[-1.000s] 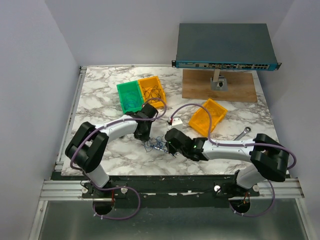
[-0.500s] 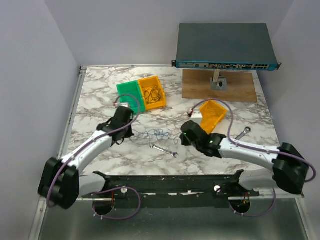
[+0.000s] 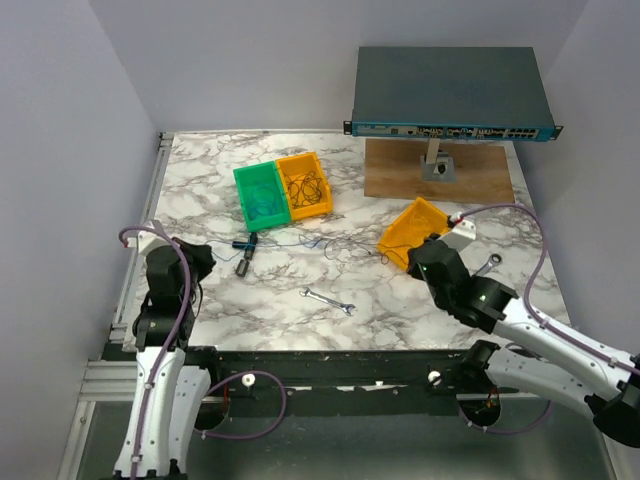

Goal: Untangle the cables

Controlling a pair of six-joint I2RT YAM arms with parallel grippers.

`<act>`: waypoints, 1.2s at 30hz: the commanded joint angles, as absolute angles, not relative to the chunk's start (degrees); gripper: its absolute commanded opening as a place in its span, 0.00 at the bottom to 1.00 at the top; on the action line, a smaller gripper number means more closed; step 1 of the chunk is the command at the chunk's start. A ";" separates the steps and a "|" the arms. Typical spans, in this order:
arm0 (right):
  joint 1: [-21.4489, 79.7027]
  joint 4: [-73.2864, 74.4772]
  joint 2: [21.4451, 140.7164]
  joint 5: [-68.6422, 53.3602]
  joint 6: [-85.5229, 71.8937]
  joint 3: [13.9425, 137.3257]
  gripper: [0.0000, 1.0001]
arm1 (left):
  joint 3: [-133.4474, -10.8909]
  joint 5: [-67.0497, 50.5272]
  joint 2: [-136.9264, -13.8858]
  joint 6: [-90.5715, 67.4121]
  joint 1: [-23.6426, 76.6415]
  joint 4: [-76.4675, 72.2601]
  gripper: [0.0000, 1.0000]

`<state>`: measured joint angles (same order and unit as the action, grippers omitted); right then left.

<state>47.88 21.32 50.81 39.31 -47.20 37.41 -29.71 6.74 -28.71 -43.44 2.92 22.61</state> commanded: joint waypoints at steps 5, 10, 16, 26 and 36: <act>47.46 30.20 39.84 51.27 -49.87 36.72 0.01 | -33.10 -6.53 -27.17 -46.47 -11.71 27.09 0.00; 47.48 29.35 37.92 48.37 -45.32 36.97 0.01 | -35.36 -11.39 -26.89 -45.69 -15.82 25.88 0.00; 47.46 34.01 36.03 56.43 -50.01 39.66 0.01 | -39.40 -11.78 -30.17 -45.04 -19.97 27.57 0.00; 47.48 26.17 25.41 44.05 -36.35 37.01 0.01 | -40.83 -23.90 -34.77 -43.65 -30.61 25.41 0.00; 47.53 12.82 43.88 1.71 -24.88 36.39 0.23 | -45.00 -27.69 -37.70 -31.78 -10.31 23.15 0.00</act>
<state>47.53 18.98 36.88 20.53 -30.22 36.99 -40.99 -26.57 -36.82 -38.61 -17.80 22.85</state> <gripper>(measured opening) 0.160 0.009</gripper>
